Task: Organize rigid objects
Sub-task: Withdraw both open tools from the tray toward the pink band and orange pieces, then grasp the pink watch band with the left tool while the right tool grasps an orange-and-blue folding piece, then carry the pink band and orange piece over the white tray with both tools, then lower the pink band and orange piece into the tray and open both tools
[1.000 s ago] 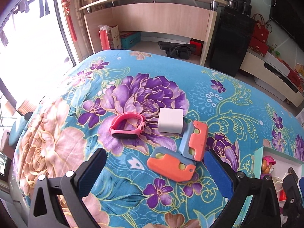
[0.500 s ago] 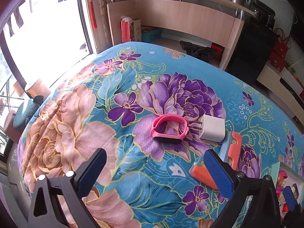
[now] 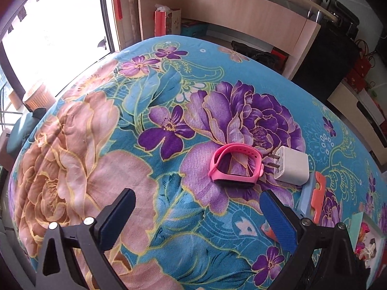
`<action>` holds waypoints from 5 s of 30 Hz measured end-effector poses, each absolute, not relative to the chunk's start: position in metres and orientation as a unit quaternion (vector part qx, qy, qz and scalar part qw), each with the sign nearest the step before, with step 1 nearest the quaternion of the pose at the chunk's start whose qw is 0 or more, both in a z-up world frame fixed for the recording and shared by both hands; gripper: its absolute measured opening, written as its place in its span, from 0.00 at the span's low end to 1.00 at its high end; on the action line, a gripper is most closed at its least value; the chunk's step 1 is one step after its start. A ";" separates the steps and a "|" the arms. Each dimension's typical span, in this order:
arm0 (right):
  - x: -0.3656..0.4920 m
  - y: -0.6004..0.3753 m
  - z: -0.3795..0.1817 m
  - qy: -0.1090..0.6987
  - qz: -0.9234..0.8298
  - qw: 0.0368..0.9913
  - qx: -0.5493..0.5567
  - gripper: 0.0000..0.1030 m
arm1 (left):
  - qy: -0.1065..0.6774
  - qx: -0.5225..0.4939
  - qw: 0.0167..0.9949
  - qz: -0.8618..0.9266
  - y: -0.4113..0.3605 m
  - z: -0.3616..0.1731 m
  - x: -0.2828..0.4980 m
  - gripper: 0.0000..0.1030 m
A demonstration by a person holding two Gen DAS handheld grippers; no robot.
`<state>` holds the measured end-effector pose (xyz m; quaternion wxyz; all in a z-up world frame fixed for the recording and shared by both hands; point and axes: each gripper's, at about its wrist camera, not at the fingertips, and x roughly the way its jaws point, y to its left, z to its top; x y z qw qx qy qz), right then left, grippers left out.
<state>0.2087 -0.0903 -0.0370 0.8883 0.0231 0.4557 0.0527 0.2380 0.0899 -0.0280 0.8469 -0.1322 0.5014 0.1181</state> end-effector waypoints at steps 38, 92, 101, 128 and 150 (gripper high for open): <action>0.223 -0.081 -0.054 0.465 0.007 0.885 0.023 0.74 | 0.485 -0.088 0.869 0.040 0.066 -0.052 0.271 0.77; 0.140 -0.311 0.026 0.400 -0.201 0.885 0.127 0.73 | 0.405 0.066 0.900 -0.145 -0.138 0.055 0.184 0.61; 0.123 -0.352 0.023 0.398 -0.252 0.870 0.145 0.73 | 0.420 0.110 0.877 -0.207 -0.198 0.041 0.162 0.61; 0.128 -0.370 -0.004 0.431 -0.267 0.849 0.150 0.74 | 0.450 0.174 0.848 -0.220 -0.236 0.004 0.151 0.62; 0.134 -0.364 -0.010 0.448 -0.261 0.844 0.139 0.74 | 0.459 0.183 0.842 -0.214 -0.236 -0.001 0.152 0.71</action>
